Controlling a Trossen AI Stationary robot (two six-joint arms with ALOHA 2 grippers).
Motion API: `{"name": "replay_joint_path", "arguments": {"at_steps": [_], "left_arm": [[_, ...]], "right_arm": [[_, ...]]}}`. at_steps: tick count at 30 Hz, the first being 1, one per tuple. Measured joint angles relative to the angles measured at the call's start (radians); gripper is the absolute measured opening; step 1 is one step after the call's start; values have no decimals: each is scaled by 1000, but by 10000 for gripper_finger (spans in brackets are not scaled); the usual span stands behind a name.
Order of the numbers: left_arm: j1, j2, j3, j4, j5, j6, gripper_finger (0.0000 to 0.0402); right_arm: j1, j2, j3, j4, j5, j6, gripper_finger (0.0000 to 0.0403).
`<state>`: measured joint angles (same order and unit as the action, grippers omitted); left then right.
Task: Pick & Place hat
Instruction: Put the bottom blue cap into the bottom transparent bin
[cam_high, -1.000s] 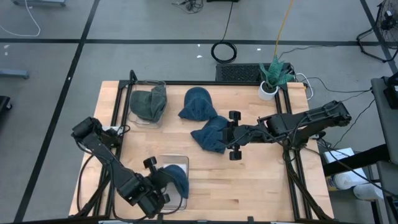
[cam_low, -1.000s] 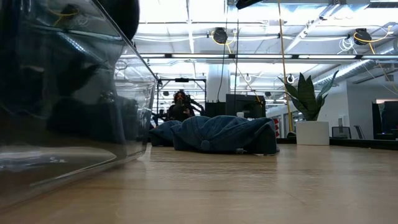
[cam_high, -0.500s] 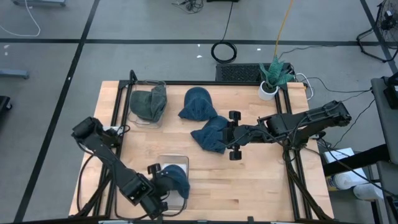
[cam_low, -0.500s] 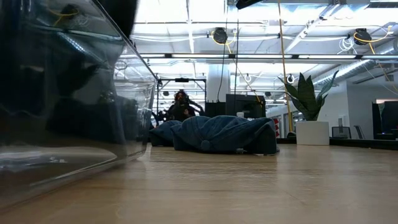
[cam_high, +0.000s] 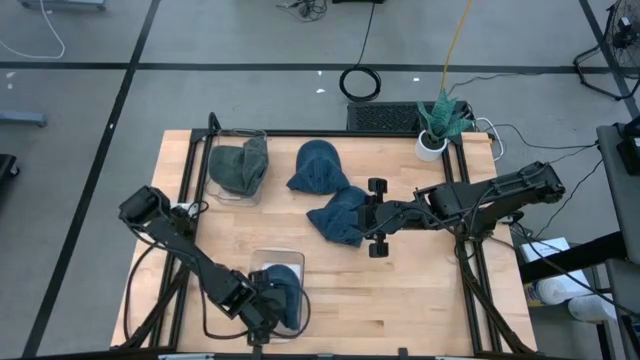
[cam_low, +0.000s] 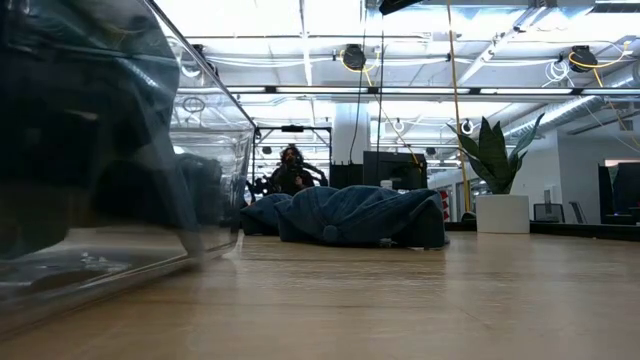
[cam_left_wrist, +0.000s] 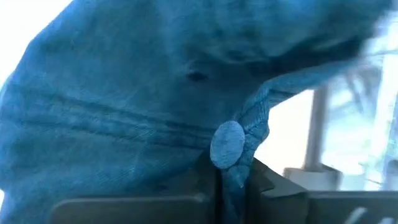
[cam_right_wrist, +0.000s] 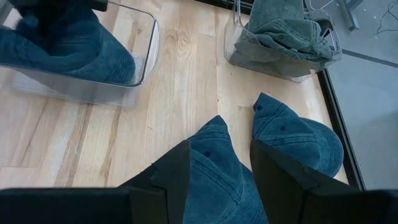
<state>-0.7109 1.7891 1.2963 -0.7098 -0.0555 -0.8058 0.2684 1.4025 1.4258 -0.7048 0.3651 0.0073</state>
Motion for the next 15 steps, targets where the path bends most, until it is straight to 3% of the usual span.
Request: {"name": "replay_joint_path", "arguments": {"at_steps": [6, 15], "left_arm": [[-10, -108, 15, 38, 7, 47, 95], [-26, -264, 15, -9, -207, 118, 161]], "right_arm": [[0, 0, 0, 0, 0, 0, 155], [0, 0, 0, -2, 0, -1, 155]]}}
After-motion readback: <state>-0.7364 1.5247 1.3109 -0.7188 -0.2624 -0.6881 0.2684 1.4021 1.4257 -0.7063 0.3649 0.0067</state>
